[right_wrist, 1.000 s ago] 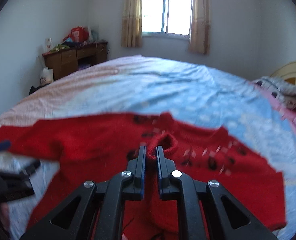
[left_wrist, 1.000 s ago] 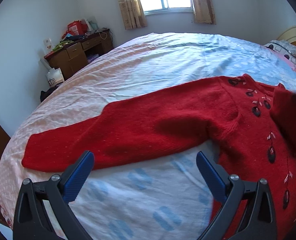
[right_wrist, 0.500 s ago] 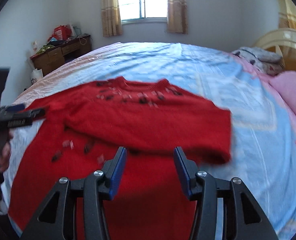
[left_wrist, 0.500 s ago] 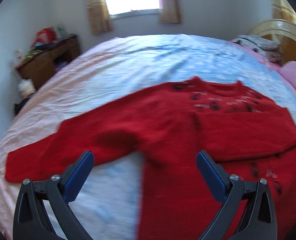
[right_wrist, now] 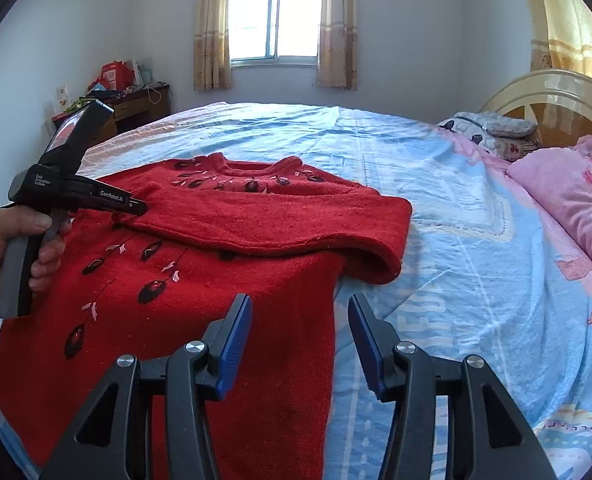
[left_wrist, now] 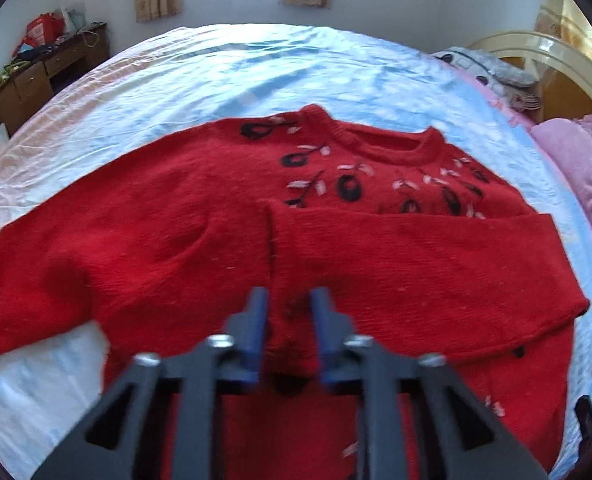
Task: Fold small clothes
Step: 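Fold the held sleeve across the sweater body toward the left tool, then release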
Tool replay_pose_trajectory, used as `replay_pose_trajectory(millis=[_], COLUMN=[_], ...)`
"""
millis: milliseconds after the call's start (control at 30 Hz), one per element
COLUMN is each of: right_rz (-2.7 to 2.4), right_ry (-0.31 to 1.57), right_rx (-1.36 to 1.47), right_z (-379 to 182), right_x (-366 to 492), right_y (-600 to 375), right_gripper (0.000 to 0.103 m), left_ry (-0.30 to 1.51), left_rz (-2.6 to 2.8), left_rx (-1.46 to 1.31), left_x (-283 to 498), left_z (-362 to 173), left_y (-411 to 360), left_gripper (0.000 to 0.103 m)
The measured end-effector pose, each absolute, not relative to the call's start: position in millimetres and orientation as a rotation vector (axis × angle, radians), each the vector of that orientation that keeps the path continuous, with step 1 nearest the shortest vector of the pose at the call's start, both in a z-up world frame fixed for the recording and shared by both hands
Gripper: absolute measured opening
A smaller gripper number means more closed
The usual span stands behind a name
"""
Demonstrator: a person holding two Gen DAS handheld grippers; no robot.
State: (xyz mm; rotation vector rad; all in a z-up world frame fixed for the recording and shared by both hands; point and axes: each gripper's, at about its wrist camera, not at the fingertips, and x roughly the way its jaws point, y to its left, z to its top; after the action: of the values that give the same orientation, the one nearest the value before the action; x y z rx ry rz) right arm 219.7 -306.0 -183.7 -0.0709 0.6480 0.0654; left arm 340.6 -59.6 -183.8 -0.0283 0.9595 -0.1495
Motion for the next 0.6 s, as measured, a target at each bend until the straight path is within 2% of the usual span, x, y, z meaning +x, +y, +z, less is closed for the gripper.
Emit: replay_pose_trajectory(millis=[67,233,400,600], right_rz=[0.064,0.052,0.056,0.057], right_ry=[0.649,0.643,0.662,0.677], right_rx=[-0.071,-0.069,-0.085,-0.096], right_z=[-185,-188,-194,-199], right_x=[220,218,218,218], right_y=[-305,-304,-298,-294], right_gripper=[0.052,0.052,0.052,0.053], left_ry=[0.939,0.862,0.775,0.766], left_rz=[-0.139,-0.147,-0.12,-0.081], left_rx=[0.025,0.029,-0.004,-0.053], left_x=[336,328,320,308], left_z=[-178,-148,-116,-120], left_y=[-67,-55,-29,-3], left_gripper=[0.009,0.006,0.006,0.006])
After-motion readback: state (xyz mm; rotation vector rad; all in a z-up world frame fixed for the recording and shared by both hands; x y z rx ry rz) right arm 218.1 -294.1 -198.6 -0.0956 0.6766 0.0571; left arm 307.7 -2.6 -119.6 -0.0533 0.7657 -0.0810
